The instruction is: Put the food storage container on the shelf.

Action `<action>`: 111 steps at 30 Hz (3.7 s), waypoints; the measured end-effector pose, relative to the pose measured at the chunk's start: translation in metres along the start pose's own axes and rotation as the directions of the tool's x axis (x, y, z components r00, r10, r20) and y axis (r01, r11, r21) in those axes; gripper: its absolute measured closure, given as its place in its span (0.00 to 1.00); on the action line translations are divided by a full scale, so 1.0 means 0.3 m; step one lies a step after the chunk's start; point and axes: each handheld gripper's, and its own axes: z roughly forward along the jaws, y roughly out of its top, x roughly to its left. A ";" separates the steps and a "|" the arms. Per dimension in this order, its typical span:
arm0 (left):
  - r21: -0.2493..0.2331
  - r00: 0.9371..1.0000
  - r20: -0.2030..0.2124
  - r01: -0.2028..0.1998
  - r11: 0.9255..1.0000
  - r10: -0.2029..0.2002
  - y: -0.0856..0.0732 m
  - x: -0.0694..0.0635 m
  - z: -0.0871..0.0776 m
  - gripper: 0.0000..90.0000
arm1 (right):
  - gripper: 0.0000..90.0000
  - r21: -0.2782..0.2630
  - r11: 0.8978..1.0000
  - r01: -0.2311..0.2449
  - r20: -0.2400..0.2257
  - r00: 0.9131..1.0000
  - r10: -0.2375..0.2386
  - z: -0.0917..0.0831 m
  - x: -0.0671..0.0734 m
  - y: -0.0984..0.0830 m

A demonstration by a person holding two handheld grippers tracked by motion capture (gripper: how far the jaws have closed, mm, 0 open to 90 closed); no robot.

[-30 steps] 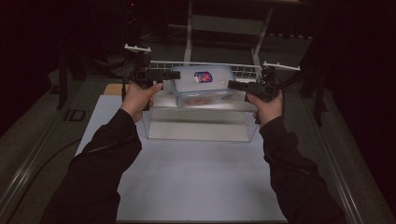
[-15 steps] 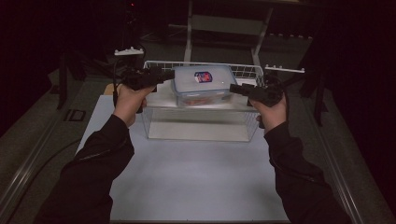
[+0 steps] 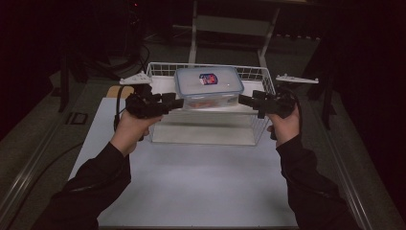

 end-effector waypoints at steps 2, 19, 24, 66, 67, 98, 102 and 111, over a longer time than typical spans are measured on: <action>0.019 1.000 -0.012 -0.004 1.000 0.004 -0.018 -0.013 0.018 0.66 | 0.19 -0.005 1.000 -0.002 -0.008 1.000 0.002 -0.004 0.003 -0.009; 0.074 0.994 -0.097 -0.035 0.997 0.042 -0.029 -0.004 0.144 0.97 | 0.20 0.005 1.000 0.002 -0.028 1.000 -0.002 -0.016 0.007 -0.046; 0.081 0.993 -0.117 -0.003 0.997 0.013 -0.021 0.021 0.157 0.96 | 0.20 0.005 1.000 0.002 -0.032 0.999 -0.002 -0.018 0.008 -0.055; 0.020 0.980 0.169 -0.105 0.994 0.100 -0.256 -0.209 0.057 0.01 | 0.15 0.016 0.990 0.140 -0.150 0.979 -0.136 -0.035 0.105 -0.316; 0.025 0.981 0.164 -0.110 0.994 0.104 -0.265 -0.212 0.054 0.01 | 0.15 0.020 0.990 0.141 -0.155 0.979 -0.136 -0.036 0.105 -0.328; 0.104 0.980 0.151 -0.144 0.984 0.128 -0.558 -0.198 -0.014 0.01 | 0.15 0.072 0.967 0.246 -0.140 0.962 -0.234 -0.107 0.059 -0.649; 0.122 0.979 0.139 -0.164 0.979 0.147 -0.592 -0.193 -0.016 0.01 | 0.15 0.089 0.959 0.268 -0.129 0.958 -0.256 -0.110 0.053 -0.676; 0.138 0.984 0.111 -0.155 0.978 0.140 -0.645 -0.162 -0.032 0.01 | 0.15 0.082 0.952 0.295 -0.105 0.952 -0.286 -0.120 0.023 -0.700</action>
